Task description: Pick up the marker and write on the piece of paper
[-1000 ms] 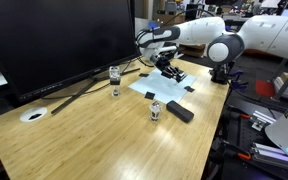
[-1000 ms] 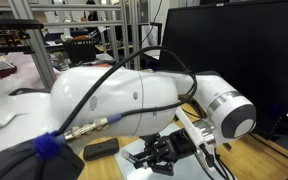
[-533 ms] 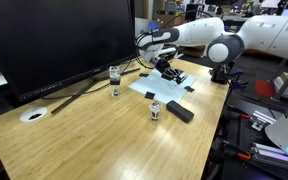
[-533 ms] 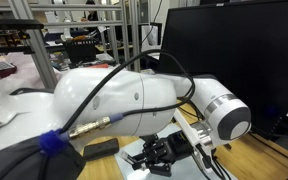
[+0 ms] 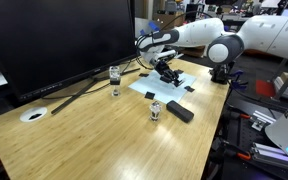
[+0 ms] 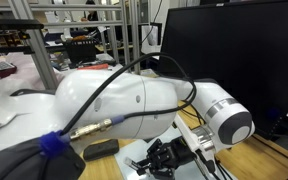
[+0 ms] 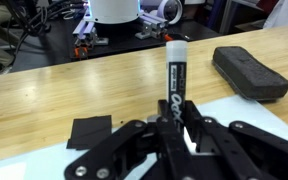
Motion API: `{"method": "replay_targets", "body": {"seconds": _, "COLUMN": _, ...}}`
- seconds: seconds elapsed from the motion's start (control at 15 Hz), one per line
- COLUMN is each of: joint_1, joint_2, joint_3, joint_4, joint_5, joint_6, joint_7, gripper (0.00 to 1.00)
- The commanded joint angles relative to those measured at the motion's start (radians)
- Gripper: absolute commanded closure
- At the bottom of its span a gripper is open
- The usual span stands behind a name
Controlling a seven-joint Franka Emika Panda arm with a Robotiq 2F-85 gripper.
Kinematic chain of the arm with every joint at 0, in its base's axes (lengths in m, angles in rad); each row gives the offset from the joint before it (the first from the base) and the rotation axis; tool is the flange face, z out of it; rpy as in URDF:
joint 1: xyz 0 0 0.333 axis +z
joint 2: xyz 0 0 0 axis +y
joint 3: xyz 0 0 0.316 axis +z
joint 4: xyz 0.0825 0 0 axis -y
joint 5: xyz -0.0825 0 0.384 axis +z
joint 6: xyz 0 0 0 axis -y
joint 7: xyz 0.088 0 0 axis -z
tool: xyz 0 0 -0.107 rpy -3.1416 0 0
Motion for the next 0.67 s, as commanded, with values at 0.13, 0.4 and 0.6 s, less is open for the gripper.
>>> {"method": "replay_targets", "body": {"seconds": 0.13, "joint_1": -0.018, "joint_2": -0.001, "joint_3": -0.009, "joint_4": 0.024, "joint_5": -0.005, "joint_6": 0.015, "joint_7": -0.001, "gripper": 0.95}}
{"method": "replay_targets", "body": {"seconds": 0.4, "joint_1": -0.023, "joint_2": -0.008, "joint_3": -0.007, "joint_4": 0.034, "joint_5": -0.009, "joint_6": 0.016, "joint_7": -0.012, "gripper": 0.95}}
{"method": "replay_targets", "body": {"seconds": 0.6, "joint_1": -0.024, "joint_2": -0.008, "joint_3": -0.005, "joint_4": 0.033, "joint_5": -0.01, "joint_6": 0.021, "joint_7": -0.022, "gripper": 0.95}}
